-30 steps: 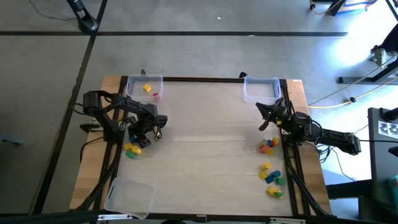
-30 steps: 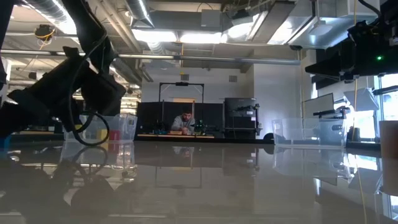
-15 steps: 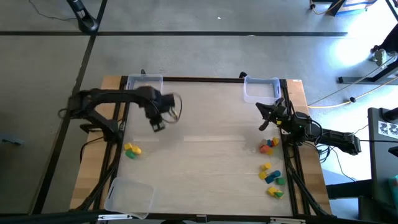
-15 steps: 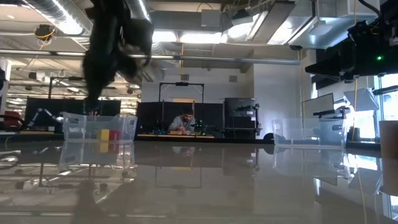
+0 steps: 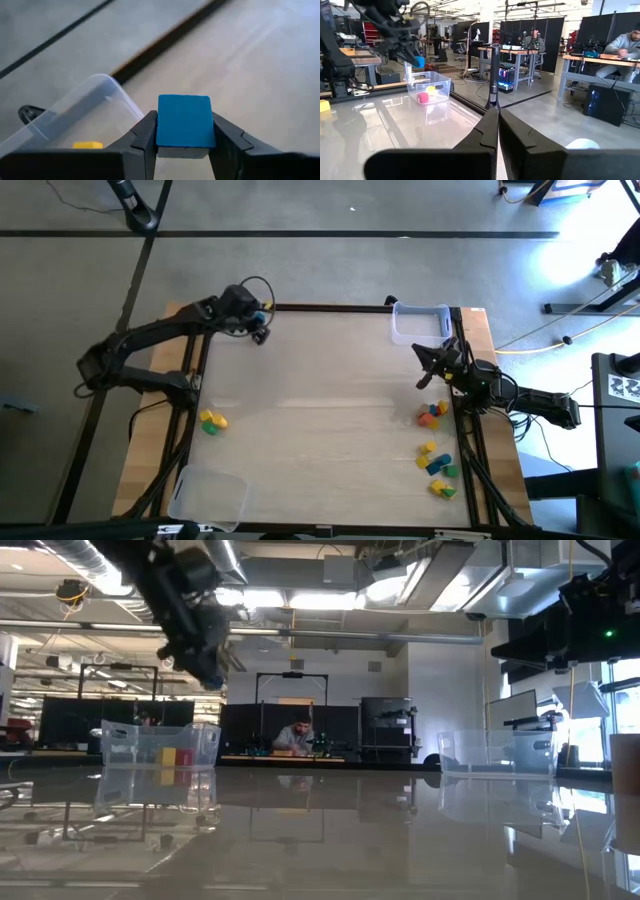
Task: Sort blocks by size
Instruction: Put the left blue cube block into the top left transparent bin
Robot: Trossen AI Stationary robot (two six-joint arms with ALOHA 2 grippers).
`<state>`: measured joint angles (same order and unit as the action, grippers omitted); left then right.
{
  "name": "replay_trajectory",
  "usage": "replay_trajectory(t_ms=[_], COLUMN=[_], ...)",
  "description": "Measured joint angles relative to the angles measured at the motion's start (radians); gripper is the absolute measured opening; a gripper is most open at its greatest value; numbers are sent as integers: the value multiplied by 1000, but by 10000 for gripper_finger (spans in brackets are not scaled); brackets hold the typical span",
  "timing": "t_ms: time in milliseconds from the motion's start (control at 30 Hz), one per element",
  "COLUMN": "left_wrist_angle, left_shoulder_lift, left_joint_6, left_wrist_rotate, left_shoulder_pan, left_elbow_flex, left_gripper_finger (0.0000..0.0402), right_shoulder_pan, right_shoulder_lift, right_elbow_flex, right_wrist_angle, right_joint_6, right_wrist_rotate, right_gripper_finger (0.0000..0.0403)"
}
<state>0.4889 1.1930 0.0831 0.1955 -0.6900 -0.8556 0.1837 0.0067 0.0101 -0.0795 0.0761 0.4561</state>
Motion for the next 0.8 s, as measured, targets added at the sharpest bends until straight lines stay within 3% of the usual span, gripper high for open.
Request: replay_trajectory(t_ms=[233, 533, 800], left_wrist_angle=[-195, -154, -46], left_shoulder_lift=[47, 53, 50], left_joint_6=[38, -41, -59], left_wrist_rotate=[0, -1, -17], left_shoulder_pan=[-84, -138, -177], left_elbow_flex=[97, 98, 48], left_gripper_finger=[121, 129, 214], right_shoulder_pan=[0, 0, 0], right_shoulder_lift=[5, 4, 4], right_elbow_flex=[0, 0, 0], right_wrist_angle=[9, 12, 14], right_joint_6=[-22, -50, -33], right_wrist_rotate=[2, 4, -6], right_gripper_finger=[17, 17, 17])
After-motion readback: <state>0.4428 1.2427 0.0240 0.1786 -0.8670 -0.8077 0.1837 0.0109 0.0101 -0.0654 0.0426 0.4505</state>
